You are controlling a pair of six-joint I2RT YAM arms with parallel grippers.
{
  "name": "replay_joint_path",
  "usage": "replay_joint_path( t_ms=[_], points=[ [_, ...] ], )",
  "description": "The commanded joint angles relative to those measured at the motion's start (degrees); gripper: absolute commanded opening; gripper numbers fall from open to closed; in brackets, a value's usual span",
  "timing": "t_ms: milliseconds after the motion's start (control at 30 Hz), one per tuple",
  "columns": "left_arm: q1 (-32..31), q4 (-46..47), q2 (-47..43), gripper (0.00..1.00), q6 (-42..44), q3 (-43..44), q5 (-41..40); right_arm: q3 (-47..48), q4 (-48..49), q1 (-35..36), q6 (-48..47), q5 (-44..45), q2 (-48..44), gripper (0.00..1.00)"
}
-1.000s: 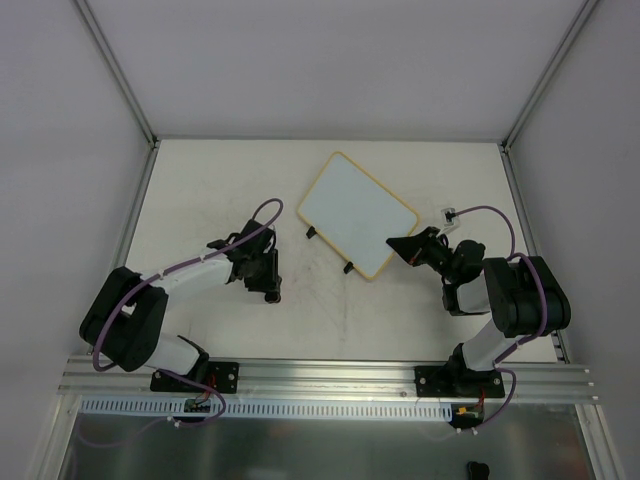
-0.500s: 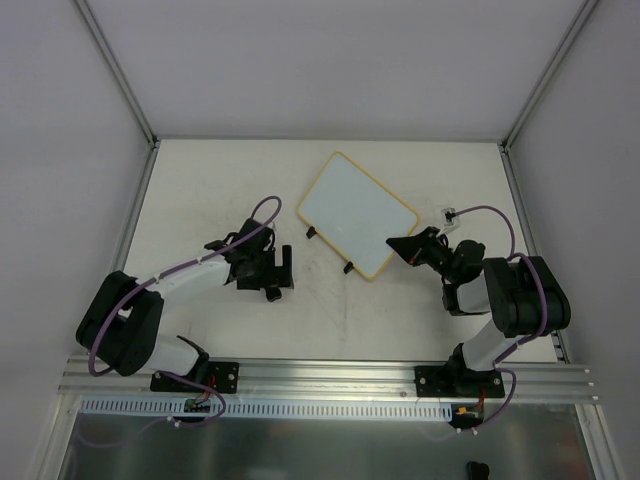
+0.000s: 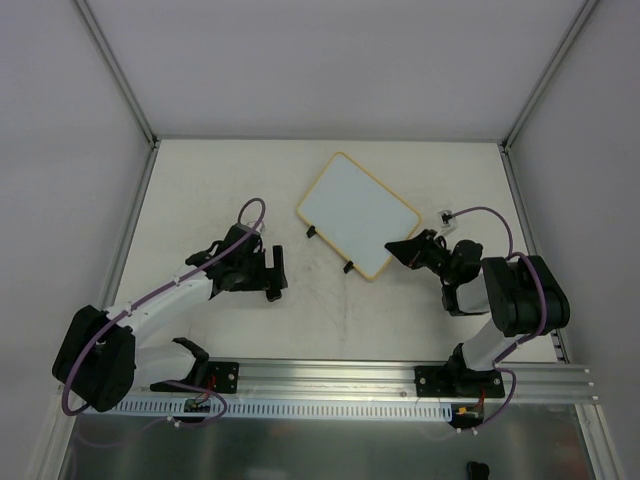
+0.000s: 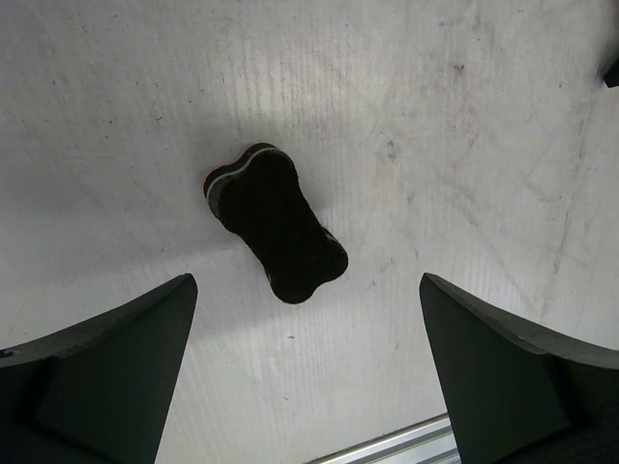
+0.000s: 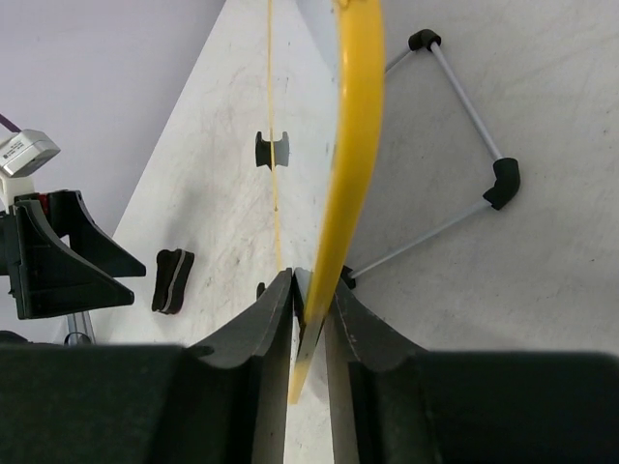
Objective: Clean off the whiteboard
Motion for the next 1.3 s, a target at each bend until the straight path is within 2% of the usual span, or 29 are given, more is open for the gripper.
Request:
replay_joint_path(
  t_ms=[0,233,333,700,967,1133,1267],
  points=[
    [0.55,-1.23,-2.02,0.99,-0.23,-0.87,-1.62,0.06,9.67,0.48,-3.27,-1.3,0.24,0.22],
    [0.47,-2.02,-2.9,0.99,-0.23,-0.7,-1.98,-0.11,9.76,0.3,-3.27,-1.3,0.07,0.31],
    [0.47,-2.19,-3.25,0.99,-0.32,-0.7,-1.98,-0.29,9.67,0.12,-3.27,-1.21,-0.11,0.41],
    [0.55,-2.55,-5.98,0.99,-0.5,-0.87,-1.98,-2.57,9.67,-1.28,-2.92,-0.77,-4.32,0.63],
    [0.55,-2.55,-11.85,0.99,-0.24,-2.01,-6.01,-8.1,9.67,-3.48,-0.99,-0.77,-12.83,0.84],
    [0.55,-2.55,-17.04,0.99,1.79,-2.98,-10.32,-11.36,9.32,-4.01,1.47,-0.68,-19.08,0.91],
    [0.55,-2.54,-20.12,0.99,2.49,-4.12,-12.26,-11.98,9.32,-3.92,5.95,-3.93,-23.13,0.92]
  ],
)
